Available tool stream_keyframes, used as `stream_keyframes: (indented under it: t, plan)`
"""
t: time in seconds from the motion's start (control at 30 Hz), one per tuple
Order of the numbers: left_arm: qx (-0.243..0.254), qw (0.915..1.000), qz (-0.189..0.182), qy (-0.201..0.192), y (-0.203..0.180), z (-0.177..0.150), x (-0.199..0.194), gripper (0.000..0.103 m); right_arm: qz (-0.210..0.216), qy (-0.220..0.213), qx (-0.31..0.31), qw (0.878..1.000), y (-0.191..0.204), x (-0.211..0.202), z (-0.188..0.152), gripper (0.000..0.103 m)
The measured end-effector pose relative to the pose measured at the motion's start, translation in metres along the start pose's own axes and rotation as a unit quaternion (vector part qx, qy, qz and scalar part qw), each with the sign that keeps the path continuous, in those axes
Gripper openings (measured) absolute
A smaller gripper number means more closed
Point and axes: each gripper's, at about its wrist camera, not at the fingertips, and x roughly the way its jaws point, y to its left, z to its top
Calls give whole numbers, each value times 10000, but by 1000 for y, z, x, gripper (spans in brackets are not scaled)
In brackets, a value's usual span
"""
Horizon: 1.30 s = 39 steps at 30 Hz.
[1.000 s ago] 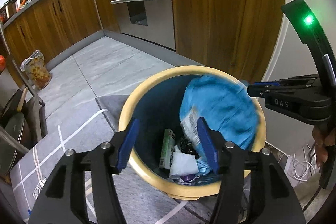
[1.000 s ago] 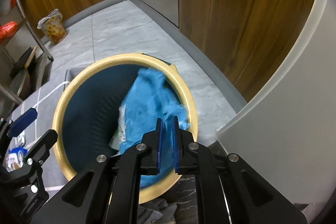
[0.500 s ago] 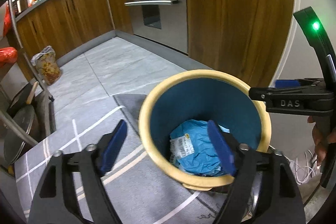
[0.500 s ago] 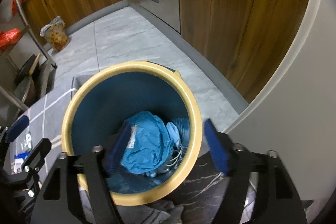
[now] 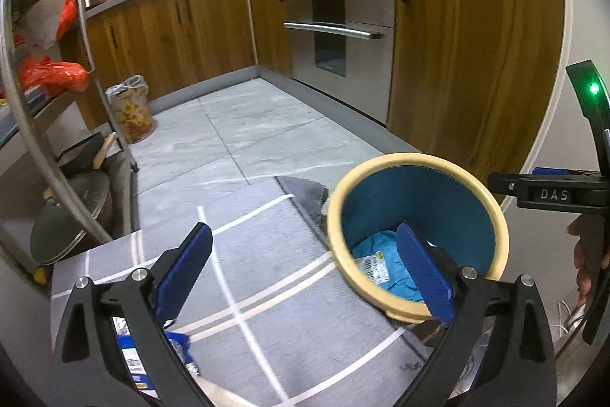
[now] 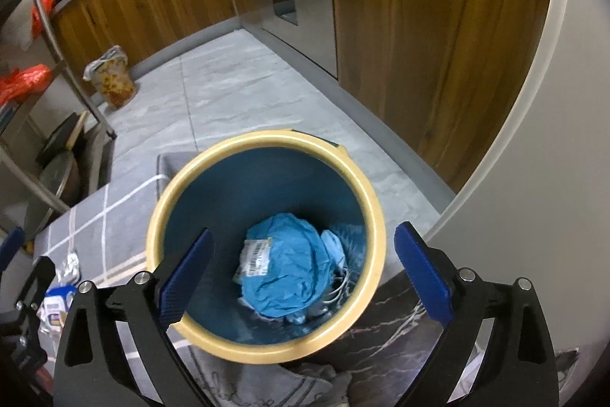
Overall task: Collect trash
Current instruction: 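Move both tools back over the wipes pack and paper cup on the mat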
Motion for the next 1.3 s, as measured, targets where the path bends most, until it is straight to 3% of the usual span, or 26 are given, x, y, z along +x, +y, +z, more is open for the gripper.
stream_keyframes:
  t: [0.3, 0.63, 0.8, 1.13, 1.3]
  plan:
    - [-368, 9991, 224, 34, 38, -8, -39, 96, 221, -108, -1, 9997, 21, -19, -9, 96]
    - [-755, 9937, 801, 198, 93, -36, -69, 97, 715, 254, 157, 9970, 53, -13, -29, 96]
    - [-1032, 9885, 1048, 340, 123, -53, -81, 97, 981, 668, 302, 9925, 83, -5, -51, 96]
    - [-1433, 9734, 1671, 642, 176, -90, -101, 97, 1412, 850, -464, 9852, 170, -10, -72, 96]
    - [-1527, 9648, 1915, 957, 199, -111, -98, 97, 1535, 893, -1207, 9767, 213, -8, -89, 96]
